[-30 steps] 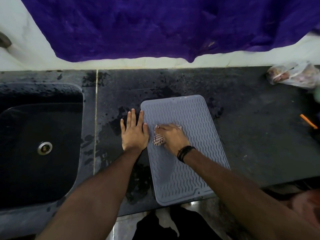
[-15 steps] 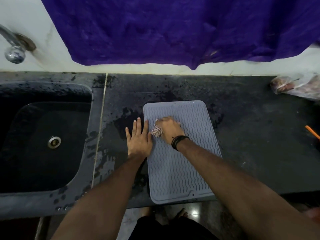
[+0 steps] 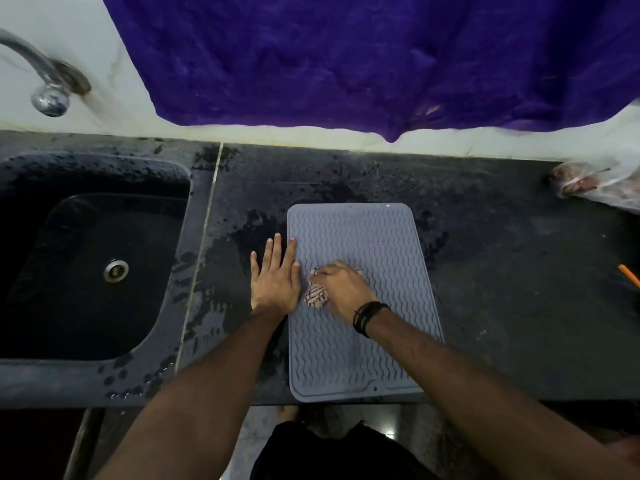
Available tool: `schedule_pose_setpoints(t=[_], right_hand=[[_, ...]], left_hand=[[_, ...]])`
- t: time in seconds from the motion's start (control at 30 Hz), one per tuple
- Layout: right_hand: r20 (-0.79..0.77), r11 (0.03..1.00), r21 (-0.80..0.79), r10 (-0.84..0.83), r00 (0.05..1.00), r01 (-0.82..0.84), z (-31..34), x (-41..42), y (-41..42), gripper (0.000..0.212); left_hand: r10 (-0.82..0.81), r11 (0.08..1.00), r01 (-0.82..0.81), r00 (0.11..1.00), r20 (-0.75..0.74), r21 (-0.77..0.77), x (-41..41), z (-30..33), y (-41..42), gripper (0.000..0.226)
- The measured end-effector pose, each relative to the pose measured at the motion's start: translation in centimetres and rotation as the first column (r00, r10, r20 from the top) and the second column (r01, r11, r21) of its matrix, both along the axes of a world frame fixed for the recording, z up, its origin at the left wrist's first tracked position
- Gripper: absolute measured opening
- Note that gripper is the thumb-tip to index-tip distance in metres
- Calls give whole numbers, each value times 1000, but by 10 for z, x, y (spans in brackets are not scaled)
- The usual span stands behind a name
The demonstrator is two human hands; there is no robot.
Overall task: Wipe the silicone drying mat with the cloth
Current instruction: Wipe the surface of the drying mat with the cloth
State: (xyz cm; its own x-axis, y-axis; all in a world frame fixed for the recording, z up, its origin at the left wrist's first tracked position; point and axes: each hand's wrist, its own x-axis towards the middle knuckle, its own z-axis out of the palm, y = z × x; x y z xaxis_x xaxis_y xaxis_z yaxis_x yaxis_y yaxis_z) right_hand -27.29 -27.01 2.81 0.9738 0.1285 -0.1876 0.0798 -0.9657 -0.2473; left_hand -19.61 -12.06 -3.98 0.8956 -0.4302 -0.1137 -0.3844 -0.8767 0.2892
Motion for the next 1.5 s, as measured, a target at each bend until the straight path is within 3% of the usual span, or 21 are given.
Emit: schedule_pose_setpoints(t=[0.13, 0.27, 0.57, 0.77, 1.0, 1.5], right_hand=[[77, 997, -6, -73, 994, 74, 9, 19, -2, 51], [36, 996, -33, -87, 996, 88, 8, 29, 9, 52], [42, 999, -3, -39, 998, 39, -3, -20, 16, 58], [9, 1000, 22, -4, 1000, 3, 5, -18, 14, 44], [61, 989, 33, -146, 987, 145, 3, 5, 21, 55], [51, 992, 120, -55, 997, 49, -5, -52, 23, 45]], left_hand=[[-16, 1000, 16, 1000, -7, -23, -21, 0, 13, 59], [2, 1000, -2, 1000, -1, 6, -36, -4, 21, 59], [-1, 1000, 1, 1000, 14, -5, -36, -5, 21, 58], [-14, 1000, 14, 1000, 11, 6, -36, -4, 22, 59], [11, 999, -11, 1000, -18, 34, -50, -5, 25, 61], [28, 1000, -28, 999, 23, -3, -57, -3, 27, 61]])
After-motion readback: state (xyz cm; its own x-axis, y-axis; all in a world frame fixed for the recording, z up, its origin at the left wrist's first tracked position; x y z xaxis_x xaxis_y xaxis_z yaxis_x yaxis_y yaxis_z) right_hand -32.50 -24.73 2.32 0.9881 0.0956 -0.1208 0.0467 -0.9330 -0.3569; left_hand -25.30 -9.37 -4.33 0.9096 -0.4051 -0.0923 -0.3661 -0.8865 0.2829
